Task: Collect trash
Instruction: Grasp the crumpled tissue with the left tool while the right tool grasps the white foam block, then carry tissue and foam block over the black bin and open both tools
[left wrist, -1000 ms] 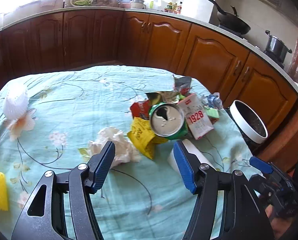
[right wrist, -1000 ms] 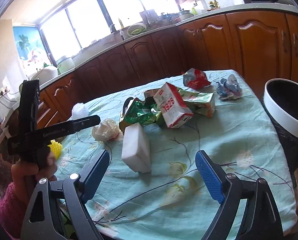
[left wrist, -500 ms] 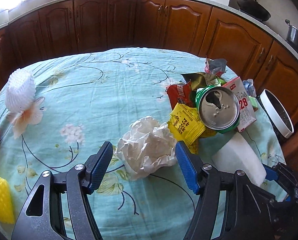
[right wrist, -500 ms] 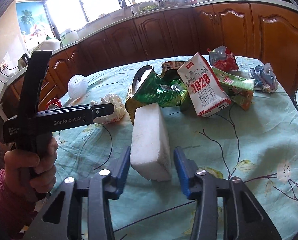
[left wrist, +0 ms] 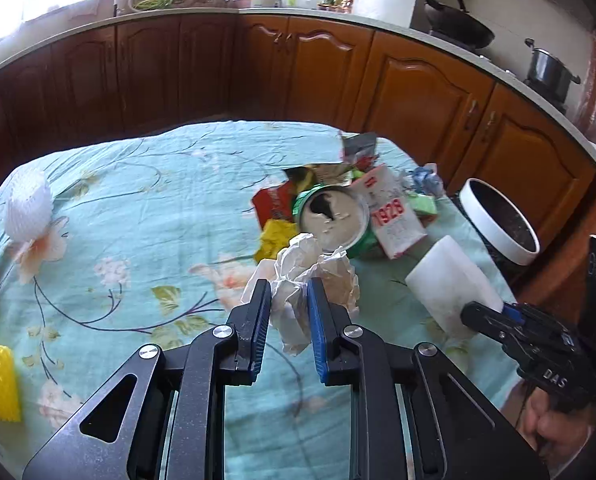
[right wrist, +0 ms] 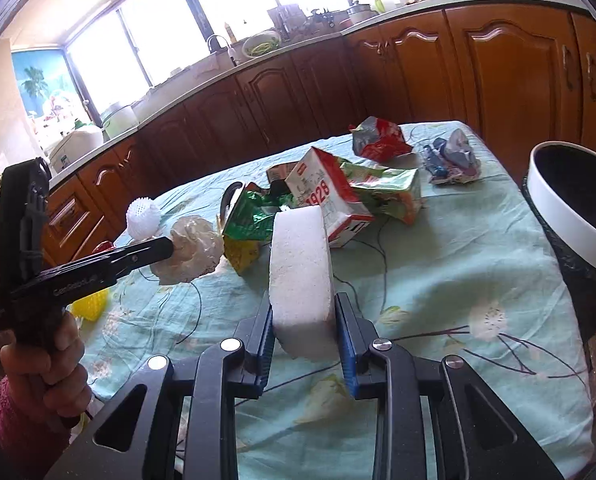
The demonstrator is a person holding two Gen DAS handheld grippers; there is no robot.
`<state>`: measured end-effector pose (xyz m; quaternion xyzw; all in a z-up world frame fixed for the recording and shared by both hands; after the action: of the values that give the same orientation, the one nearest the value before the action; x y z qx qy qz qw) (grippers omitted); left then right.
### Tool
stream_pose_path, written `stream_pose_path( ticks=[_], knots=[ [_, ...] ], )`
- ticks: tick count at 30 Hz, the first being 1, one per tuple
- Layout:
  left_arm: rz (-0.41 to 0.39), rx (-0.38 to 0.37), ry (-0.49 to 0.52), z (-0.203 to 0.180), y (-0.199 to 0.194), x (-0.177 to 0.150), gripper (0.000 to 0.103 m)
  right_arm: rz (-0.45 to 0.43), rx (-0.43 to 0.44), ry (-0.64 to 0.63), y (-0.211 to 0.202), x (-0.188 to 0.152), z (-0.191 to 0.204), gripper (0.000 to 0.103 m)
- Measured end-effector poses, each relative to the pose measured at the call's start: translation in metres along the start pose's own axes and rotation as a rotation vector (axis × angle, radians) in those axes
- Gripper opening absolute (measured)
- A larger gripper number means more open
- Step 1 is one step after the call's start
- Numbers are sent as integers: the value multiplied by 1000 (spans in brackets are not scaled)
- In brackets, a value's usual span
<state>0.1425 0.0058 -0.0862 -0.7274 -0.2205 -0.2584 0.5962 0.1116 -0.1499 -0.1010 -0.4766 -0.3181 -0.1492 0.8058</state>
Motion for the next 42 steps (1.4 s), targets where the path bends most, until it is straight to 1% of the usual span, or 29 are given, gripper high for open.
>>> stream_pose_path(
  ticks=[3,6,9,19,27,31,37,42],
  knots=[
    [-18,-51,55,-33,-6,3,18,-19,-22,33,-12,0,-19,28],
    [-15,-89,98,-61,-1,6,18,-36,-48,70,-23,0,-38,28],
    [6,-134,117,-85,9,7,18,-56,-79,101,-35,1,-59,28],
    [29,-223,151,-145,34,24,18,-132,-187,197,-81,12,-128,28],
    [36,-247,190,-189,48,40,18,-146,-264,229,-102,25,-165,28],
    [35,-264,202,-205,52,47,18,-145,-293,241,-108,33,-182,28],
    [31,-278,228,-228,60,60,18,-157,-324,264,-115,42,-205,28],
    [44,-290,245,-246,70,70,18,-149,-348,282,-115,47,-226,29]
  ],
)
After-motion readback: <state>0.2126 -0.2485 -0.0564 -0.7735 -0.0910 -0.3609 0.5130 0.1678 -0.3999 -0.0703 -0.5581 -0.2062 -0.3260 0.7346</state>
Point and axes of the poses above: each gripper's, at about its wrist camera, not at the fingertips, and y roughly the way its jaws point, z to its left, x to its top, the point moved 10 cm from there along y, roughly the way its jaws point, and after that the axes turned 6 degrees about z, right-handed, at the moved point
